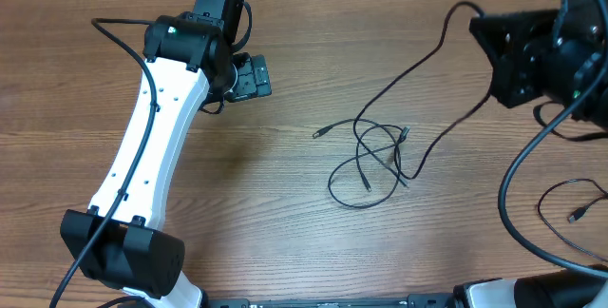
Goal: Untangle cables
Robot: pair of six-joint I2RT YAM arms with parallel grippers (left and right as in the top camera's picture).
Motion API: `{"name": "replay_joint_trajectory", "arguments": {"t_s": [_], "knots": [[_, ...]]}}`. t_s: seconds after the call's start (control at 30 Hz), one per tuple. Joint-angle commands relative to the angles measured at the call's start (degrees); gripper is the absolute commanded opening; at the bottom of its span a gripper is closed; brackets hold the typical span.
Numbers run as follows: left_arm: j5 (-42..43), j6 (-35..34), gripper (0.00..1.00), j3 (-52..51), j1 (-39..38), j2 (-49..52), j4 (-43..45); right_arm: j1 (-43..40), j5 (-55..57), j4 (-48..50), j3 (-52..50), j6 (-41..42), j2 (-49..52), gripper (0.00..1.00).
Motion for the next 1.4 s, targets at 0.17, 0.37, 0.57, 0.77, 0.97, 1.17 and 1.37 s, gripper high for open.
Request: {"name": "replay_joint_trajectory", "arguments": {"t_s": [0.17,0.37,0.57,0.77,0.97,1.17,1.37], "knots": [[0.26,0.04,1.00,0.85,-0.39,-1.40,0.07,-0.11,0.42,13.11,4.24,2.14,-3.02,0.04],[0.26,0.04,1.00,0.85,-0.39,-1.40,0.07,-0.11,0.63,22.29,4.83,2.16,-5.70,0.04],[0.26,0.04,1.00,0.85,-0.39,-1.40,0.07,-0.13,0.68,28.11,4.83,2.14,-7.69,0.04],[0.35,-0.24,1.00,0.85,-0.39,-1.40,4.76,-0.11,0.61,27.71,4.83,2.21,-7.87,0.04],[21.75,-3.56,1.00,0.87,-0.52,-1.40,7.85,-0.13,1.51,27.12,4.83,2.14,-7.87,0.04],[49.70,13.64,1.00,0.87,-3.41,-1.40,11.93,-0.13,3.19,27.12,4.83,2.16,-6.84,0.04],[50.21,13.81,1.00,0.87,-8.46,-1.40,12.74,-0.11,3.15,27.39,4.83,3.96,-5.18,0.04]]}}
